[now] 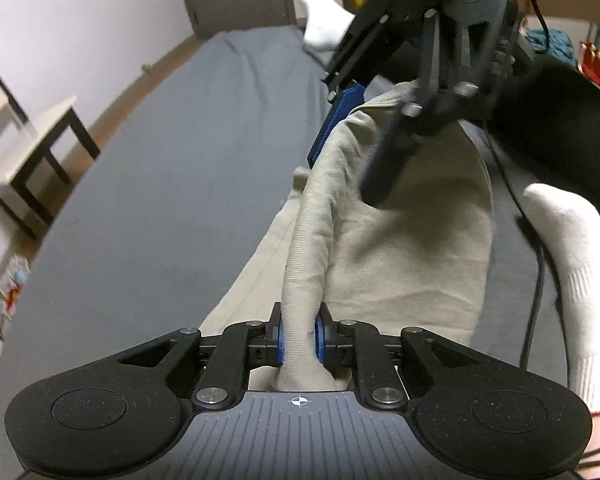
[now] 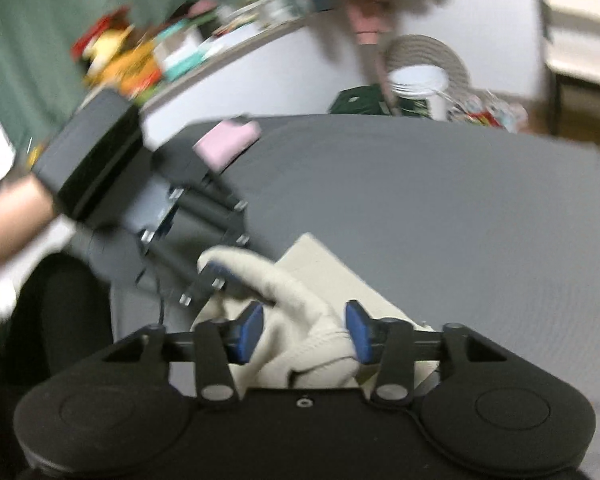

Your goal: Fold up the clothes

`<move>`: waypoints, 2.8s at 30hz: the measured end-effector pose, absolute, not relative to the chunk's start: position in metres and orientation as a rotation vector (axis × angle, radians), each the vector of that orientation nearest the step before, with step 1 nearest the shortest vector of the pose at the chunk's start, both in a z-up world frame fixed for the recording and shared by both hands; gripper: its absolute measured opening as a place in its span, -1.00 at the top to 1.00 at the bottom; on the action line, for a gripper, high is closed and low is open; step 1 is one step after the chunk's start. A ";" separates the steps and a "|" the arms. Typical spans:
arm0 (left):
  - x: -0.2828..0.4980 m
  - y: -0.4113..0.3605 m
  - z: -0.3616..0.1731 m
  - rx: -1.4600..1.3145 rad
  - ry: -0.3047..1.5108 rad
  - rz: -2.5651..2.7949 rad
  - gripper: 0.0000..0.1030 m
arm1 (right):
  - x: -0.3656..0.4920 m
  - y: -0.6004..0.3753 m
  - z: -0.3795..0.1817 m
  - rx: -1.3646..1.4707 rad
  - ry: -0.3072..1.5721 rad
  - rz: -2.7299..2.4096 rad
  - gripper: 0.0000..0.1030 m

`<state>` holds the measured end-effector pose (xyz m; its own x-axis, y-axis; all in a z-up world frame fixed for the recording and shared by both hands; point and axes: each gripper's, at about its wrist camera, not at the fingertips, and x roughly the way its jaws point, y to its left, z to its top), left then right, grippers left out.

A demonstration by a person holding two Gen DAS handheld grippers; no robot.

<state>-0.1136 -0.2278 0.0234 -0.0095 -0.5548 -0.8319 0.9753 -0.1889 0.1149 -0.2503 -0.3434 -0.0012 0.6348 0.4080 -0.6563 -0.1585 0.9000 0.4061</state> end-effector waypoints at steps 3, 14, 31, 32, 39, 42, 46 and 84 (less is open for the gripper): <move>-0.106 -0.225 0.016 0.895 0.623 -1.480 0.12 | -0.244 -0.359 -0.017 0.375 0.832 0.290 0.51; -0.095 -0.159 0.022 0.398 0.612 -1.319 -0.18 | -0.229 -0.375 -0.056 0.473 0.853 0.269 0.54; -0.168 -0.120 -0.008 0.542 0.636 -1.194 -0.20 | -0.169 -0.298 -0.007 0.056 0.889 0.387 0.11; -0.163 -0.116 -0.008 0.519 0.658 -1.194 -0.20 | -0.162 -0.289 -0.009 0.013 0.908 0.409 0.12; -0.147 -0.102 -0.016 0.479 0.738 -1.158 -0.20 | -0.134 -0.267 -0.026 -0.083 1.002 0.472 0.49; -0.145 -0.100 -0.013 0.456 0.751 -1.164 -0.20 | -0.134 -0.269 -0.023 -0.048 1.002 0.480 0.84; -0.150 -0.097 -0.007 0.441 0.738 -1.198 -0.20 | -0.139 -0.270 -0.011 0.003 0.959 0.497 0.87; -0.195 -0.155 -0.038 0.529 0.634 -1.349 -0.80 | -0.277 -0.379 -0.074 0.629 0.720 -0.150 0.53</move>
<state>-0.1952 -0.1547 -0.0379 0.1019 -0.7171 -0.6895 0.9884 0.1512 -0.0111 -0.2766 -0.3794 -0.0738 0.7501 0.0815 -0.6562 0.3368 0.8069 0.4852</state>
